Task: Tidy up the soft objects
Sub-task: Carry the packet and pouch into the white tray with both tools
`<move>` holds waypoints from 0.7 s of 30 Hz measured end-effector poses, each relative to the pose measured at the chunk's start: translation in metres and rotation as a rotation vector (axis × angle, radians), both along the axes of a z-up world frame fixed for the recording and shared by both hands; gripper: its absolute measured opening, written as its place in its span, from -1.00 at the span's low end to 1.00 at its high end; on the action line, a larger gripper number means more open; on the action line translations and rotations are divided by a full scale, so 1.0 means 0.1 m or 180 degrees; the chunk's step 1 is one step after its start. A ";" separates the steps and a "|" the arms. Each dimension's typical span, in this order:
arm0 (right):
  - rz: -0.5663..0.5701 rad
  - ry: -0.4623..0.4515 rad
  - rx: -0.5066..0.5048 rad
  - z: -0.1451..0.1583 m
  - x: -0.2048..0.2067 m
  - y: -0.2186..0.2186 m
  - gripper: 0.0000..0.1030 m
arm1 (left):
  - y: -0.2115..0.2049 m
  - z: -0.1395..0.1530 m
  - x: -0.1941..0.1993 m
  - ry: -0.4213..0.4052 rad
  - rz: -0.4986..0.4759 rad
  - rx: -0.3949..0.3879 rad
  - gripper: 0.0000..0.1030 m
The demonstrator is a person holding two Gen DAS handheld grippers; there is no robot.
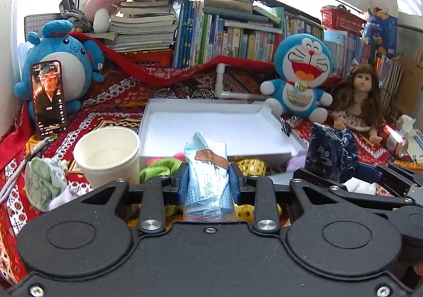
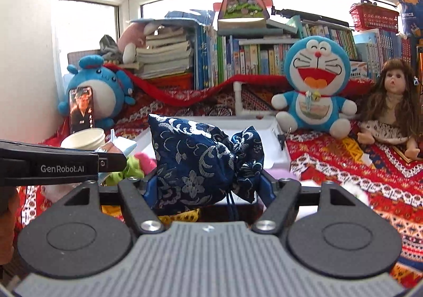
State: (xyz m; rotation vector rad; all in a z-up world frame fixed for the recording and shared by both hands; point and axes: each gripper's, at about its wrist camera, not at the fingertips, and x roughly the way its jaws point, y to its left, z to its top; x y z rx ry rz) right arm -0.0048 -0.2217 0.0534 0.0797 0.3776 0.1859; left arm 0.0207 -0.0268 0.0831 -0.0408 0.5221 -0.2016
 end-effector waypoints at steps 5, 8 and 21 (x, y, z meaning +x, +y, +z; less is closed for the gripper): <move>-0.0028 0.0044 0.0174 0.12 0.16 -0.12 0.41 | -0.01 0.10 0.18 0.0092 -0.0025 -0.0156 -0.42; -0.0022 0.0028 0.0186 0.21 0.24 -0.16 0.41 | -0.04 0.17 0.29 0.0147 -0.0054 -0.0233 -0.42; 0.0042 0.0218 0.0419 0.52 0.85 -0.46 0.41 | -0.23 0.48 1.05 0.0444 -0.0021 -0.0366 -0.42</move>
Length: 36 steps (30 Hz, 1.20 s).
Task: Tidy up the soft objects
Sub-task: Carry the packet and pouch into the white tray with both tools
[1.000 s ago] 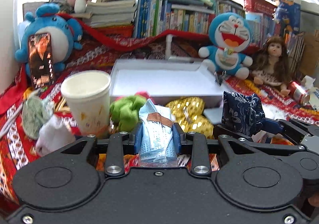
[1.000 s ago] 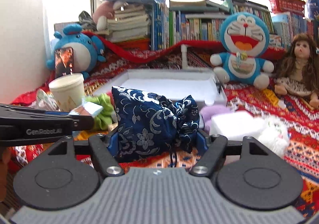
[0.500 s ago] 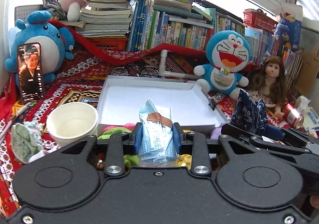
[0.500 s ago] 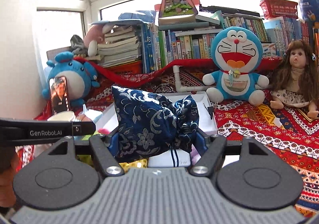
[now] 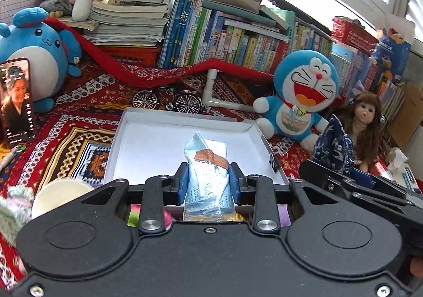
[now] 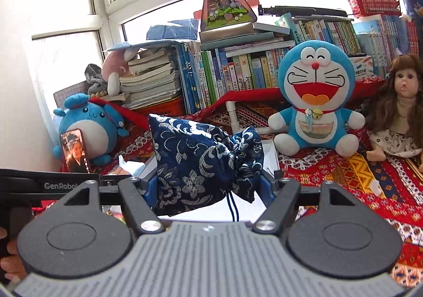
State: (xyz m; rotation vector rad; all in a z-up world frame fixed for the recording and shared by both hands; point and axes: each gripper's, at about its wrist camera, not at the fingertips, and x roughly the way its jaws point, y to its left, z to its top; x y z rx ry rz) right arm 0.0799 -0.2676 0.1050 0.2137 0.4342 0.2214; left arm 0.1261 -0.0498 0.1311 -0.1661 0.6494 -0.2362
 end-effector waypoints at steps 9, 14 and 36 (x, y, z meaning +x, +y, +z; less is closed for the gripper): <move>0.0092 0.0299 0.0103 -0.08 0.68 -0.10 0.41 | -0.19 -0.23 0.72 0.0327 0.0280 0.0005 -0.41; 0.0101 0.0566 0.0315 -0.23 1.08 -0.13 0.41 | -0.29 -0.48 1.02 0.0472 0.0511 -0.0035 -0.41; 0.0091 0.1436 0.0367 -0.87 1.63 -0.09 0.46 | -0.33 -1.09 1.49 0.0978 0.0642 0.0126 -0.40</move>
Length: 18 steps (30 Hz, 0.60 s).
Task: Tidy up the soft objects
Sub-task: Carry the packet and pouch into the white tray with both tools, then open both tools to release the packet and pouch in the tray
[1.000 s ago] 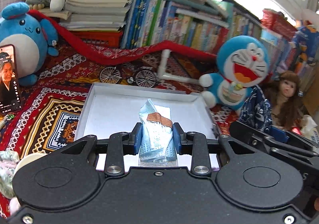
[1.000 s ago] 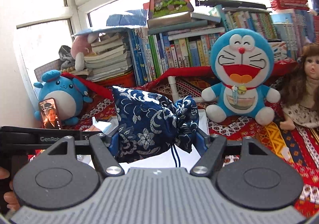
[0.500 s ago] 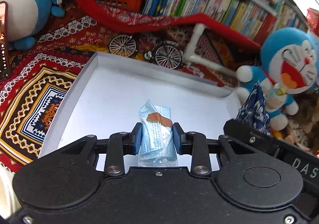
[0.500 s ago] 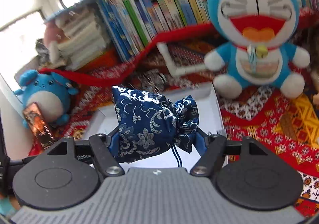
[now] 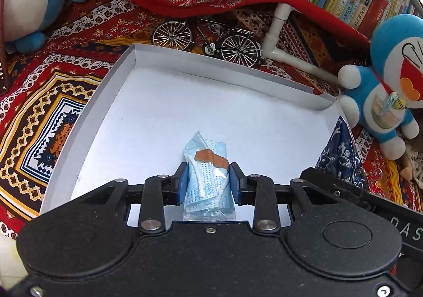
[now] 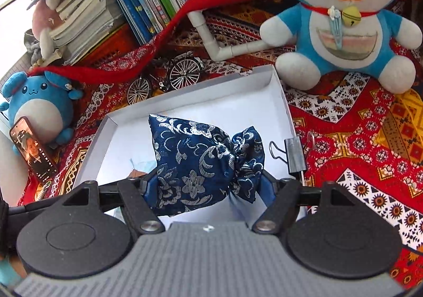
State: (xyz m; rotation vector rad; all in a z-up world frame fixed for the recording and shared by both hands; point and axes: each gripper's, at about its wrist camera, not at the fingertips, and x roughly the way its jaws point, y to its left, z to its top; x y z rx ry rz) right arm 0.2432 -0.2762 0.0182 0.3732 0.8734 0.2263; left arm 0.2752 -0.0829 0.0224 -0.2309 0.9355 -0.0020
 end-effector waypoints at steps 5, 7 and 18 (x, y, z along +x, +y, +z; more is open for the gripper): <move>-0.0025 0.0076 -0.0017 -0.04 0.02 0.01 0.47 | -0.01 0.00 0.00 -0.0009 -0.0030 0.0043 -0.38; -0.0026 0.0089 -0.0031 -0.04 0.03 0.01 0.47 | -0.01 0.00 0.00 -0.0016 -0.0042 0.0057 -0.36; -0.0019 0.0094 0.0033 -0.05 0.02 0.00 0.66 | 0.02 0.01 -0.02 -0.0018 -0.0050 0.0050 -0.26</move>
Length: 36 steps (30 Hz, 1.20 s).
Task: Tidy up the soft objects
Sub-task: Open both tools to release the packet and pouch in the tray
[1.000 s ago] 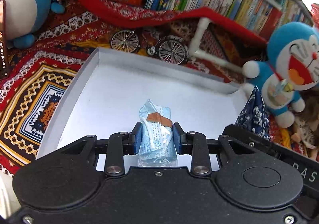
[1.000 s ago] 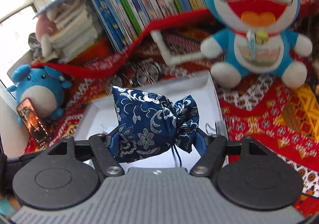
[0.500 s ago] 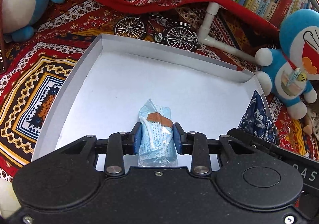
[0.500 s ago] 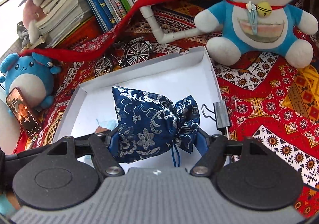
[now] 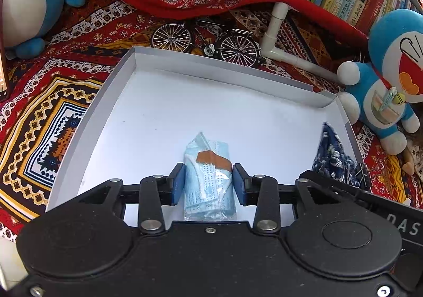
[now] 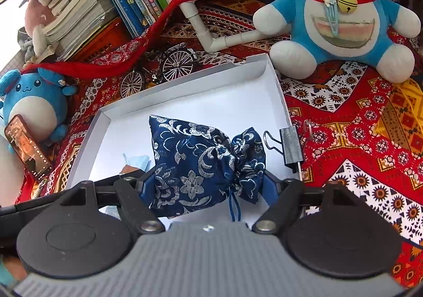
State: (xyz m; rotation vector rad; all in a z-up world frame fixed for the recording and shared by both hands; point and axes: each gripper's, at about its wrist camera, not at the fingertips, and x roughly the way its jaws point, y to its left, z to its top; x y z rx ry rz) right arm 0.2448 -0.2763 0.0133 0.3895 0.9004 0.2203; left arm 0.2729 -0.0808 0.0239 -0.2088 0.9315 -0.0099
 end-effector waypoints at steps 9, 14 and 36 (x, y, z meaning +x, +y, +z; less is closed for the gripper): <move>0.0031 -0.0103 0.0068 0.10 -0.10 -0.02 0.78 | 0.06 0.13 -0.12 -0.0121 -0.0016 -0.0009 0.13; 0.0052 -0.0236 0.0069 0.22 -0.21 -0.05 0.82 | 0.08 0.26 -0.25 -0.0271 -0.0053 0.0031 0.39; 0.0119 -0.0905 -0.0010 0.57 -0.93 -0.20 0.92 | 0.09 0.66 -1.06 -0.0775 -0.0347 -0.0183 0.59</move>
